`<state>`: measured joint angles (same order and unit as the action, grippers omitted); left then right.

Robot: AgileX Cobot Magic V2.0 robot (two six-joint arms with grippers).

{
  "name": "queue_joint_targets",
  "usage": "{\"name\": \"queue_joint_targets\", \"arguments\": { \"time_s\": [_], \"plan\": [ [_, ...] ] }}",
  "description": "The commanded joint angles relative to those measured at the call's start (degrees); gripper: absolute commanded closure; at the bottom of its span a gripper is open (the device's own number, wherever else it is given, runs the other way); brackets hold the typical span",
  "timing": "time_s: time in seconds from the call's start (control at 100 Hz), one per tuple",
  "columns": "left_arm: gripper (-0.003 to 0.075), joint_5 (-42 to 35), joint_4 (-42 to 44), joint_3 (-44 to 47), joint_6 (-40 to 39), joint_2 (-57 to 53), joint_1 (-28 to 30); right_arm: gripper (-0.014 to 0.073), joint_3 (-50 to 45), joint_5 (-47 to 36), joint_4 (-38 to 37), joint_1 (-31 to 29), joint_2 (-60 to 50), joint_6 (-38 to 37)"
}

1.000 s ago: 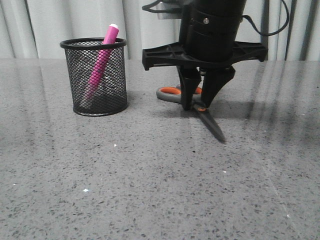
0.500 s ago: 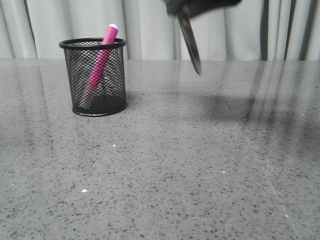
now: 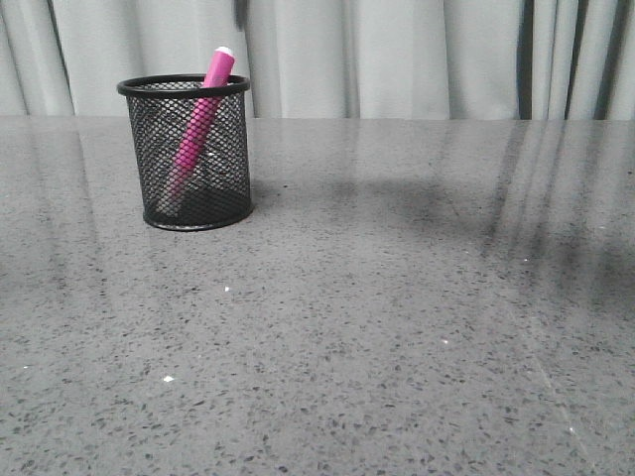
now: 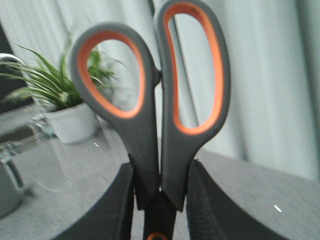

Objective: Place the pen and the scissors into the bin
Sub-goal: 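Lift the scissors with the right gripper and carry toward the cup, then lower the scissors blades-first into the mesh cup and release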

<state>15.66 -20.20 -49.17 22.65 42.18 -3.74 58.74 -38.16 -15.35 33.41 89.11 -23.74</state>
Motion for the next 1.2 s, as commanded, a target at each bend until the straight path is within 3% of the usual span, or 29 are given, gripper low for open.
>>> {"name": "queue_joint_targets", "arguments": {
  "time_s": [0.0, 0.17, 1.19],
  "plan": [
    [0.0376, -4.2, -1.0, -1.6, -0.7, -0.2, 0.2, 0.0668, 2.1, -12.2, -0.9, 0.0, 0.6, 0.4],
    [0.0376, -4.2, -1.0, -1.6, -0.7, -0.2, 0.2, 0.0667, 4.7, -12.4, -0.9, 0.0, 4.1, 7.5],
    [0.0376, -3.9, -0.7, -1.6, -0.7, -0.2, 0.2, 0.0668, 4.8, -11.8, -1.7, 1.1, 12.2, 7.5]
  ]
}}
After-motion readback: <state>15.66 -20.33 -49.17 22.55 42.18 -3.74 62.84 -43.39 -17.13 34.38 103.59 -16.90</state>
